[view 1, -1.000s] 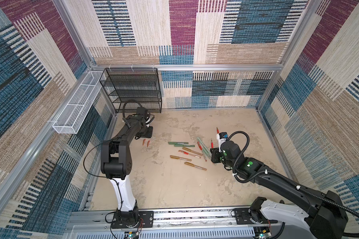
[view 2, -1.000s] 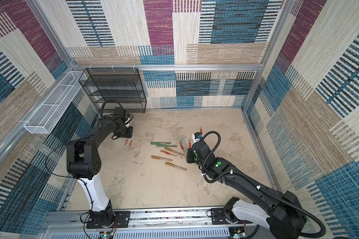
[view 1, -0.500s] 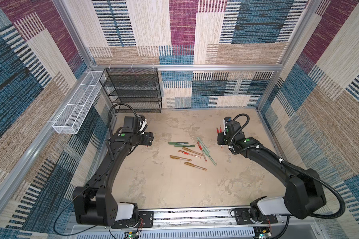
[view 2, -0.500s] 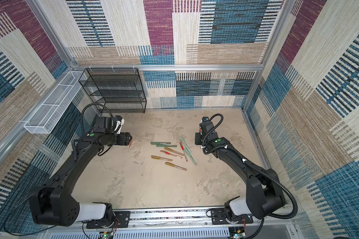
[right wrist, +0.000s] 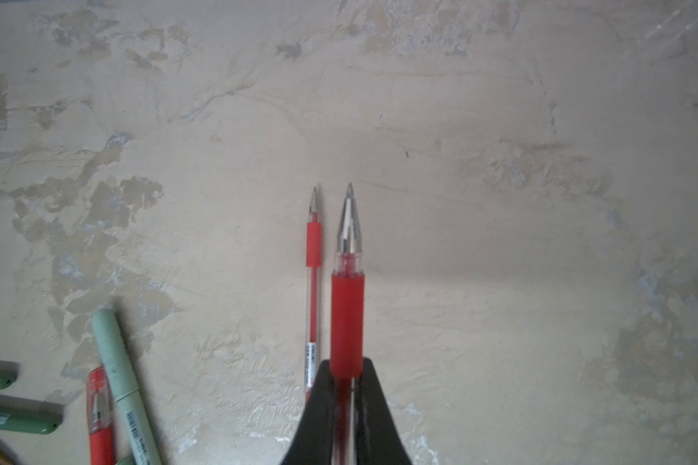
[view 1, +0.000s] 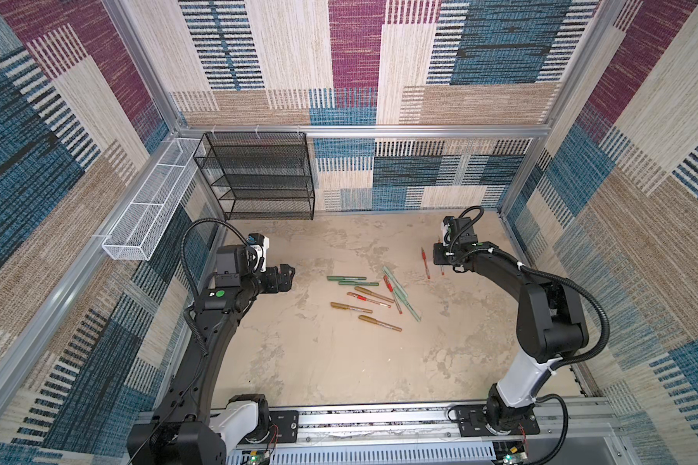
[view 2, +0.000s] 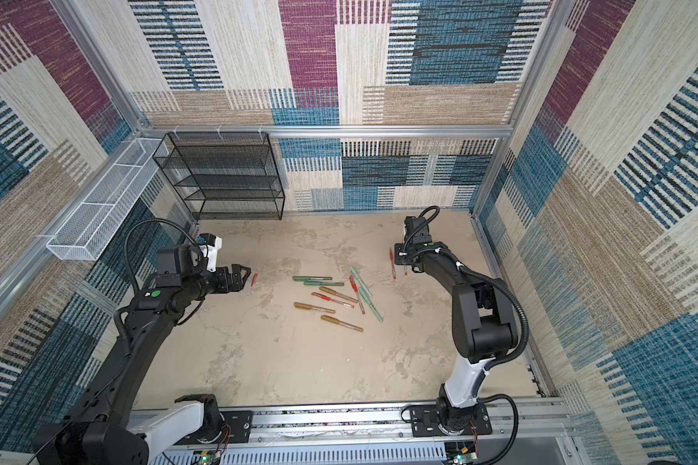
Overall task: Open the pen caps
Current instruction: 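Lower the uncapped pen beside the first pen and open the right gripper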
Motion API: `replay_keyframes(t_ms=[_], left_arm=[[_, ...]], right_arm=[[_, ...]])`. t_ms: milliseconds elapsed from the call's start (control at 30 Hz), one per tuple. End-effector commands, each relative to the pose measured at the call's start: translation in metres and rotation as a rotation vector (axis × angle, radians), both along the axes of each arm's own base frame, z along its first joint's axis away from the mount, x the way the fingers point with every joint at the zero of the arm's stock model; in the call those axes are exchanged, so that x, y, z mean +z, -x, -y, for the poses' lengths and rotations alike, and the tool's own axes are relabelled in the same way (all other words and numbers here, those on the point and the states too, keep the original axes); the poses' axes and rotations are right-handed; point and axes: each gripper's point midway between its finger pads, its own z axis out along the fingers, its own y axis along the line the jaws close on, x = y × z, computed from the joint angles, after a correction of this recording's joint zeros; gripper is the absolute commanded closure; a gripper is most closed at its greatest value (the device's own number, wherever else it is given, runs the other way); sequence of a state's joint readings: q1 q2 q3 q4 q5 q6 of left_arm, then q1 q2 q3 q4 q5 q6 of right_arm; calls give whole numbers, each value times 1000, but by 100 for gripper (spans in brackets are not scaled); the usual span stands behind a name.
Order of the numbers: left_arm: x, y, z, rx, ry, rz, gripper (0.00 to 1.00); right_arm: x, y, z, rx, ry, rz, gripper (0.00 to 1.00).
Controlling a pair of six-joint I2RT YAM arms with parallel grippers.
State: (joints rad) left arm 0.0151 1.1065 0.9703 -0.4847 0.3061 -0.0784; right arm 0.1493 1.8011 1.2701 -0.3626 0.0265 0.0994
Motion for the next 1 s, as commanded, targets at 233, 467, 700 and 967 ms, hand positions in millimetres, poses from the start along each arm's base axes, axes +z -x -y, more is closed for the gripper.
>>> replay_keyframes(t_ms=[233,467,700,967], left_arm=[[12,-3,1,-5,27,37,2],[10,-4,0,-6,28,38,2],[10,-5,-2,-4,20,43,2],[11,-6,-5,6,15,44,2]], right_arm=[[-45,-22,-14,67,-69,-87,92],[-65,-29,-10,50,-47,-119,90],[-74,-30,-4,28,-34,-133,81],[-49,-29,-7,21,-76,-95,76]])
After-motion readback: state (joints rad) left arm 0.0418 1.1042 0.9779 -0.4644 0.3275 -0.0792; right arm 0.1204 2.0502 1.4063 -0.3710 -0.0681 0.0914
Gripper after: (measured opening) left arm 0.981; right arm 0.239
